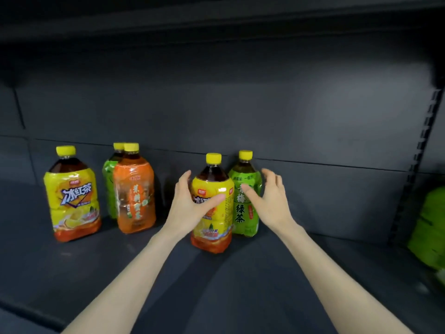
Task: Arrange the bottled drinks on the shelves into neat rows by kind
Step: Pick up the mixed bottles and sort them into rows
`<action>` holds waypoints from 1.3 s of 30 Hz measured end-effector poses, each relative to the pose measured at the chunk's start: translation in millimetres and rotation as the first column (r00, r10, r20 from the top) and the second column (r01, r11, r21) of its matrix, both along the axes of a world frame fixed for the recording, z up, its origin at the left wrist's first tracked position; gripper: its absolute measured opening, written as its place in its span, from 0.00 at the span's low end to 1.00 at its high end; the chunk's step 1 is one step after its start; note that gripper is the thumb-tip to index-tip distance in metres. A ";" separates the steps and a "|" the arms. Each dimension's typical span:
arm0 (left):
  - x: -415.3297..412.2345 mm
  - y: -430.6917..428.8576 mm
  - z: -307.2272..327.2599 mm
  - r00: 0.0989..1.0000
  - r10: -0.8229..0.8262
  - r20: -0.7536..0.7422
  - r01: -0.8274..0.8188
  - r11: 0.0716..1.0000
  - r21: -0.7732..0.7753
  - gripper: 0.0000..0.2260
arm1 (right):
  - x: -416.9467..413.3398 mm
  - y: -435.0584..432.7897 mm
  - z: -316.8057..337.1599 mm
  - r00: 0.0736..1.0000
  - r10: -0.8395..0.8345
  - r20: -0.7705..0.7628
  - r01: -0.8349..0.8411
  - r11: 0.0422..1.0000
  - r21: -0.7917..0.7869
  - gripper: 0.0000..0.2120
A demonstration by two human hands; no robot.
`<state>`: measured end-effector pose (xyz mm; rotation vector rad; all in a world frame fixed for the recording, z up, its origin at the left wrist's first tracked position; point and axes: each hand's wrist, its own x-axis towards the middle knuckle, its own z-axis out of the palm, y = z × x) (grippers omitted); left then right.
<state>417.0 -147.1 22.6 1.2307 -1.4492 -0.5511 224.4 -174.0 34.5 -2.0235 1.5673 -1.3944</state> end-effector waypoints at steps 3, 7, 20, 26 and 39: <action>8.7 -20.7 -8.7 0.983 -0.157 -0.099 0.161 0.986 0.042 0.50 | 9.9 -19.4 -4.5 0.988 0.021 0.155 -0.035 0.996 0.083 0.40; 6.5 -28.8 -17.0 0.949 -0.276 -0.154 0.274 0.961 -0.035 0.35 | 18.6 -32.2 -14.9 0.963 -0.025 0.267 -0.012 0.991 0.135 0.35; 6.0 -32.6 -19.9 0.958 -0.274 -0.090 0.270 0.962 -0.049 0.46 | 18.2 52.0 -22.5 0.927 -0.302 0.223 0.309 0.951 0.005 0.25; 26.4 -18.4 -17.9 0.937 -0.350 -0.002 0.349 0.935 0.053 0.34 | 42.2 89.5 -25.7 0.930 -0.272 0.246 0.280 0.960 0.002 0.29; 139.7 34.9 -33.3 0.959 0.283 -0.015 -0.281 0.943 -0.179 0.22 | 133.4 109.6 -34.2 0.895 -0.115 0.431 0.086 0.993 0.087 0.25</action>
